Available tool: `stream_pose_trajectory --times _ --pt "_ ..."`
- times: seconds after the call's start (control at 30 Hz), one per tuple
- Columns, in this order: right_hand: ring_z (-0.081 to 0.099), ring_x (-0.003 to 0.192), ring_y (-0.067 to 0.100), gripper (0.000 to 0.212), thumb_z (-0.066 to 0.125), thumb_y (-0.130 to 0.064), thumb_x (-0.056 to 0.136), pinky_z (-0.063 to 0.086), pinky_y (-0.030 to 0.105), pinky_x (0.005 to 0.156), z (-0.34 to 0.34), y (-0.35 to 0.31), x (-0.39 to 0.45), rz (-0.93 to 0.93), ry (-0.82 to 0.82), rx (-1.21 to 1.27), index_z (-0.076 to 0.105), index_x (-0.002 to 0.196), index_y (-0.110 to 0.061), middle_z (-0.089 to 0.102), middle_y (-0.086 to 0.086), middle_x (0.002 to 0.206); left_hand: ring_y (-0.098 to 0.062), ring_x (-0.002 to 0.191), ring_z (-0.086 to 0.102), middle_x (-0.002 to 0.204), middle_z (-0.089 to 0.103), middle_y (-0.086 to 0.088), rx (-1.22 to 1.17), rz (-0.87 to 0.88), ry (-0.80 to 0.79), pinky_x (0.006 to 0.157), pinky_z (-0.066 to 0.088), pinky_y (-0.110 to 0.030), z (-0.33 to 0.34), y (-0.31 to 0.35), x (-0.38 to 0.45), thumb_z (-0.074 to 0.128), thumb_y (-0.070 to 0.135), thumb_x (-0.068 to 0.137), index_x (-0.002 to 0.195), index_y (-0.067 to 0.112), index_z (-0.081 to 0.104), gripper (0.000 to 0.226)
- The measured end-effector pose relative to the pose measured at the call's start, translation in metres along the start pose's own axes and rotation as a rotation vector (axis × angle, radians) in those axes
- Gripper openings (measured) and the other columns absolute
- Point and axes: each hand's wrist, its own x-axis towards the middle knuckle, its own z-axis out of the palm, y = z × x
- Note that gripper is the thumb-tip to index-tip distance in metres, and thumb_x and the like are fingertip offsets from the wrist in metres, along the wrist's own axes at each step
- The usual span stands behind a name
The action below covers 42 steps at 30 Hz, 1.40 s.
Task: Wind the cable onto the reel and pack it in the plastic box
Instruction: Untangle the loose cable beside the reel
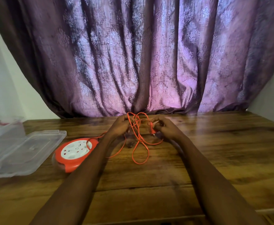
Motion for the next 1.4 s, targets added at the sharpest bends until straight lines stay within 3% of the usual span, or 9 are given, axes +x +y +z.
stream_pose_trajectory --times 0.1,0.2,0.27,0.47,0.7,1.0,1.17,1.27,1.4 --pt "0.060 0.067 0.006 0.021 0.059 0.008 0.087 0.049 0.026 0.067 -0.003 0.000 0.001 -0.027 0.008 -0.009 0.067 0.083 -0.011 0.066 0.005 0.078 0.001 0.035 0.042 0.044 0.055 0.010 -0.030 -0.011 -0.029 0.035 0.032 -0.011 -0.005 0.002 -0.004 0.053 -0.002 0.096 0.081 0.012 0.060 0.021" --pt "0.056 0.071 0.025 0.007 0.061 0.000 0.085 0.045 0.038 0.070 0.002 0.003 0.000 0.020 -0.070 0.027 0.067 0.082 0.001 0.064 0.017 0.076 0.000 0.038 0.045 0.049 0.055 0.009 0.015 -0.006 -0.073 0.036 0.034 -0.013 -0.010 0.003 -0.005 0.056 0.005 0.097 0.092 0.008 0.060 0.006" --pt "0.051 0.069 0.025 0.009 0.061 -0.010 0.080 0.039 0.039 0.065 0.007 0.003 -0.001 0.066 -0.110 0.031 0.070 0.080 -0.013 0.061 0.017 0.073 0.001 0.038 0.045 0.048 0.055 0.010 0.030 -0.012 -0.076 0.036 0.036 -0.014 -0.012 0.002 -0.004 0.056 0.008 0.098 0.098 0.009 0.058 0.002" --pt "0.064 0.089 0.018 0.020 0.066 -0.010 0.076 0.052 0.032 0.078 -0.004 -0.009 0.000 -0.162 -0.037 -0.484 0.077 0.088 -0.022 0.069 -0.001 0.095 0.002 0.036 0.040 0.043 0.051 0.012 0.046 0.019 -0.065 0.035 0.034 -0.013 -0.013 0.001 -0.004 0.056 0.009 0.098 0.099 0.007 0.058 0.003" --pt "0.062 0.063 -0.002 0.019 0.052 0.014 0.088 0.049 0.011 0.059 -0.001 -0.020 -0.009 -0.046 0.087 0.169 0.069 0.093 0.006 0.067 0.009 0.079 -0.001 0.037 0.044 0.049 0.055 0.009 0.026 0.018 -0.044 0.035 0.034 -0.017 -0.007 -0.006 0.004 0.060 0.007 0.095 0.082 0.013 0.058 0.014" --pt "0.060 0.050 0.015 0.027 0.066 -0.001 0.090 0.050 0.025 0.048 -0.007 -0.025 -0.004 0.063 0.106 0.499 0.054 0.113 -0.006 0.064 0.012 0.076 -0.001 0.044 0.058 0.055 0.067 0.008 -0.109 0.021 -0.021 0.040 0.045 -0.017 -0.001 -0.014 0.001 0.058 0.000 0.093 0.064 0.026 0.073 0.042" --pt "0.059 0.058 0.006 0.012 0.065 -0.004 0.091 0.047 0.017 0.055 -0.009 -0.022 0.000 0.029 0.130 0.341 0.065 0.096 -0.015 0.065 0.004 0.076 -0.018 0.058 0.060 0.070 0.069 0.000 0.002 -0.108 0.223 0.049 0.051 -0.025 -0.021 -0.010 0.008 0.046 -0.003 0.096 0.094 0.002 0.070 0.024" --pt "0.062 0.068 0.013 0.026 0.056 0.008 0.091 0.051 0.019 0.063 -0.008 -0.022 0.002 0.049 0.093 0.350 0.064 0.097 -0.016 0.064 0.008 0.083 -0.020 0.081 0.062 0.092 0.071 -0.018 0.214 0.026 0.397 0.078 0.052 -0.036 -0.033 -0.005 0.009 0.054 0.005 0.096 0.098 0.001 0.069 0.017" --pt "0.065 0.059 0.016 0.035 0.047 0.015 0.086 0.057 0.027 0.056 -0.003 -0.029 0.002 0.147 0.002 0.454 0.059 0.096 -0.017 0.065 0.004 0.073 -0.023 0.096 0.065 0.109 0.072 -0.013 0.562 0.289 0.089 0.088 0.048 -0.030 -0.027 0.010 0.006 0.057 0.006 0.094 0.109 0.007 0.071 0.020"
